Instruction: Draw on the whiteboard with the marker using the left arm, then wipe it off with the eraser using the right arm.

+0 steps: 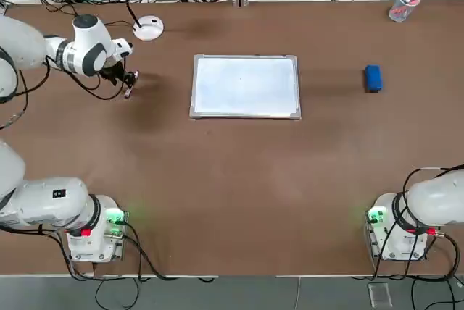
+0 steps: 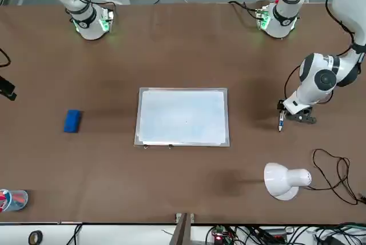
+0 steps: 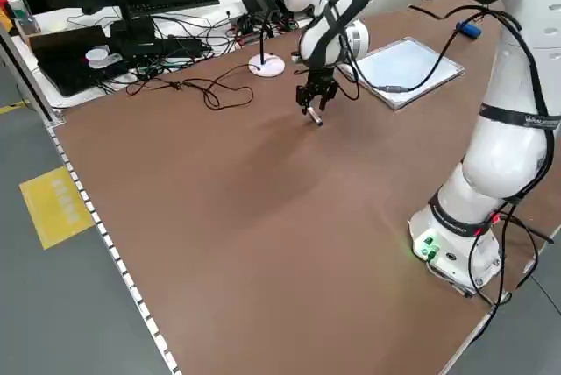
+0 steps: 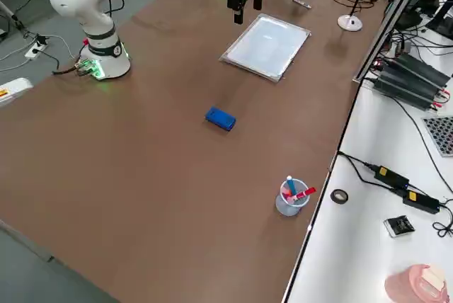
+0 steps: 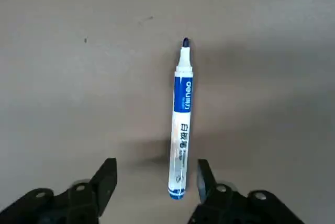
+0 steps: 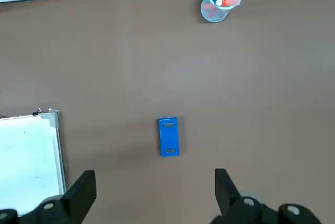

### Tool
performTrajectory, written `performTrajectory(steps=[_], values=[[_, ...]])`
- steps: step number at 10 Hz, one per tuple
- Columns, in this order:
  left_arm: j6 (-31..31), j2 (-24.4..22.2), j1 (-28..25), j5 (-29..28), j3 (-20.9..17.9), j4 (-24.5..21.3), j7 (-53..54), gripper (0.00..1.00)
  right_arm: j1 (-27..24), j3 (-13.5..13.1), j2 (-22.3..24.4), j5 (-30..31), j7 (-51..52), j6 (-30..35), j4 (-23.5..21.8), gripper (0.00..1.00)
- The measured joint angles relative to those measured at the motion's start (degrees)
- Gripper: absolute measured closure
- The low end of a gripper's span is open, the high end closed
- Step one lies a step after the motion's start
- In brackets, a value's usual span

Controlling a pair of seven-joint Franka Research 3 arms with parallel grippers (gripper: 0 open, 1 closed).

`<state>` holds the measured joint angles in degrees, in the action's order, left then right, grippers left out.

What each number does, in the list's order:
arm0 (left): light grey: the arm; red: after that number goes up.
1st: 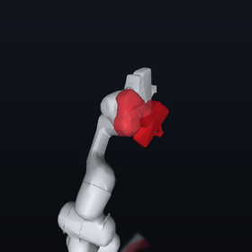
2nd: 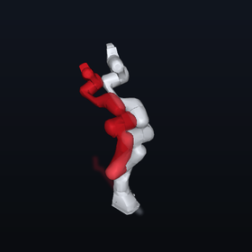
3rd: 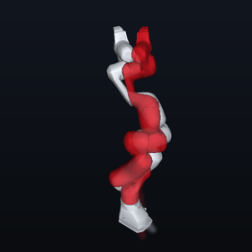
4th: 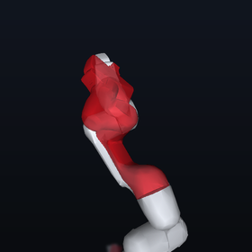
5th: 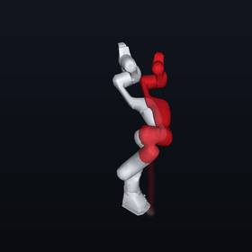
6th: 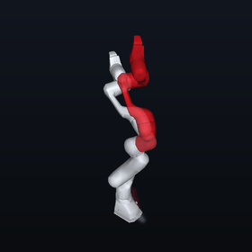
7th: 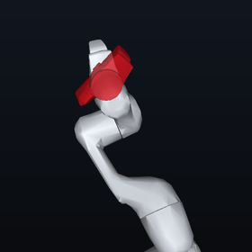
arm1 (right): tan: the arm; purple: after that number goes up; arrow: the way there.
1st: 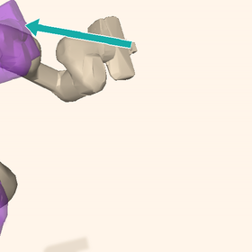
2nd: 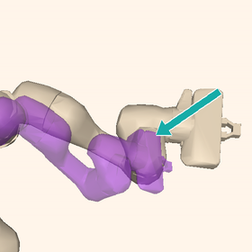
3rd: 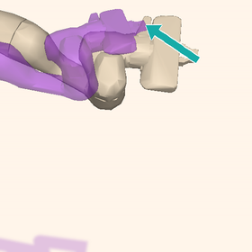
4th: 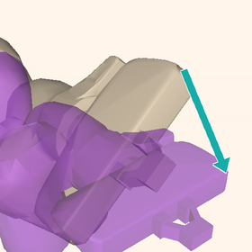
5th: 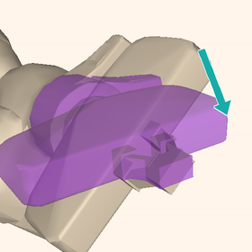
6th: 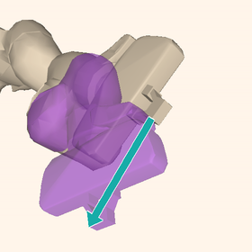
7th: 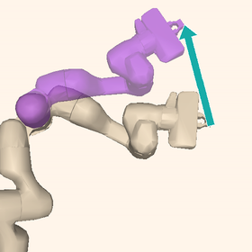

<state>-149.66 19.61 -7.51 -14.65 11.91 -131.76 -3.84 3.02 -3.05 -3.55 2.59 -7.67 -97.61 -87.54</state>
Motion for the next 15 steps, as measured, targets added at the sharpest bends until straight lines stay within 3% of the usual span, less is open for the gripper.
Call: performTrajectory(steps=[15], values=[[-3.83,2.53,0.20,-3.40,0.30,-0.90,0.21,0.52,0.00,-0.35,0.02,0.07,-1.19,-0.80,0.31,0.00]])
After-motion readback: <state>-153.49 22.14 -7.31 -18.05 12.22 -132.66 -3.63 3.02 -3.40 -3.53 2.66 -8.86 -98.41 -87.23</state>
